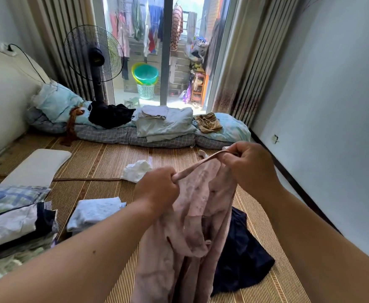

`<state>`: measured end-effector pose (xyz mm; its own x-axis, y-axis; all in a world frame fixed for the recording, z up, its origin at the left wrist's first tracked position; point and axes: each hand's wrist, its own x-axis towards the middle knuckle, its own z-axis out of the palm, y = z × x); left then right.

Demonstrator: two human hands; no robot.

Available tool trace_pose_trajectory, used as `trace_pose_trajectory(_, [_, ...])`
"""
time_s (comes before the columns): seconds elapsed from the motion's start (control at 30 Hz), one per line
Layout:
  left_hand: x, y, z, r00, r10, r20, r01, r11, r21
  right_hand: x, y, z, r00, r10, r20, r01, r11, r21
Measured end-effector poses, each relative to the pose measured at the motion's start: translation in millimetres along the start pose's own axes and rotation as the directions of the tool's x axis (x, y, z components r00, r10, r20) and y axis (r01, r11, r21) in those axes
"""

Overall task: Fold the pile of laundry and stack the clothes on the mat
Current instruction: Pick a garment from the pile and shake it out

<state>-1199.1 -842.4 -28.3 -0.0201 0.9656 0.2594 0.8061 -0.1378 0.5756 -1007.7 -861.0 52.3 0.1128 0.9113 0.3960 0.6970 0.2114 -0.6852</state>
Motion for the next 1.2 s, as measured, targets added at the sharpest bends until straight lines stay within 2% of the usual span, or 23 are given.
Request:
trace_pose_trajectory(0.1, [6.9,-20.1,-1.1,0.985,-0.139,0.098,0.123,0.98,0.154,5.4,6.4,-7.9,0.998,-0.034,-0.059,0.027,0.994,-0.109])
trace_pose_trajectory(0.17, [8.4,-35.0,-5.4,0.968,-0.222,0.116,0.196,0.96,0.199,7.6,10.5,-11.9,0.994,-0.087,-0.069,0.07,0.974,-0.217])
trace_pose_trajectory(0.27, [11.8,-53.1,-14.4,0.957,-0.276,0.089,0.26,0.953,0.156,10.3,20.9,-17.2,0.991,-0.123,-0.055,0.099,0.939,-0.329])
trace_pose_trajectory(0.37, [21.0,-58.3,-27.1,0.954,-0.291,0.07,0.284,0.954,0.095,11.8,34.0,-21.0,0.995,-0.098,-0.036,0.073,0.902,-0.426])
trace_pose_trajectory(0.53, [35.1,-49.2,-41.0,0.967,-0.202,0.158,0.214,0.975,-0.063,16.7,49.1,-21.5,0.993,0.121,-0.013,-0.11,0.843,-0.527])
trace_pose_trajectory(0.63, [40.9,-48.9,-44.9,0.975,-0.157,0.156,0.188,0.959,-0.214,20.6,56.4,-23.6,0.985,0.166,0.042,-0.113,0.817,-0.565])
trace_pose_trajectory(0.7, [43.4,-48.1,-47.3,0.977,-0.136,0.164,0.182,0.932,-0.313,20.6,57.7,-25.0,0.982,0.169,0.08,-0.114,0.88,-0.462])
trace_pose_trajectory(0.77, [45.9,-46.1,-49.6,0.976,-0.119,0.18,0.183,0.901,-0.394,20.3,56.7,-25.4,0.975,0.196,0.101,-0.162,0.948,-0.275])
trace_pose_trajectory(0.87, [49.0,-44.8,-48.2,0.973,-0.093,0.211,0.191,0.838,-0.511,20.3,57.6,-23.5,0.955,0.244,0.166,-0.239,0.97,-0.052])
trace_pose_trajectory(0.97, [46.3,-51.7,-41.0,0.98,-0.028,0.197,0.118,0.877,-0.466,12.7,65.1,-19.5,0.95,0.231,0.209,-0.22,0.973,-0.072])
trace_pose_trajectory(1.07, [44.2,-63.9,-36.6,0.963,0.065,0.263,0.052,0.908,-0.416,8.0,79.7,-16.8,0.949,0.144,0.282,-0.089,0.976,-0.2])
trace_pose_trajectory(1.13, [38.7,-68.6,-40.7,0.912,0.136,0.388,0.002,0.942,-0.334,3.0,85.9,-19.0,0.893,0.151,0.423,0.005,0.938,-0.346])
trace_pose_trajectory(1.2, [30.1,-76.2,-37.2,0.831,0.144,0.536,-0.051,0.981,-0.186,-6.7,93.8,-17.0,0.803,0.264,0.535,-0.001,0.898,-0.441])
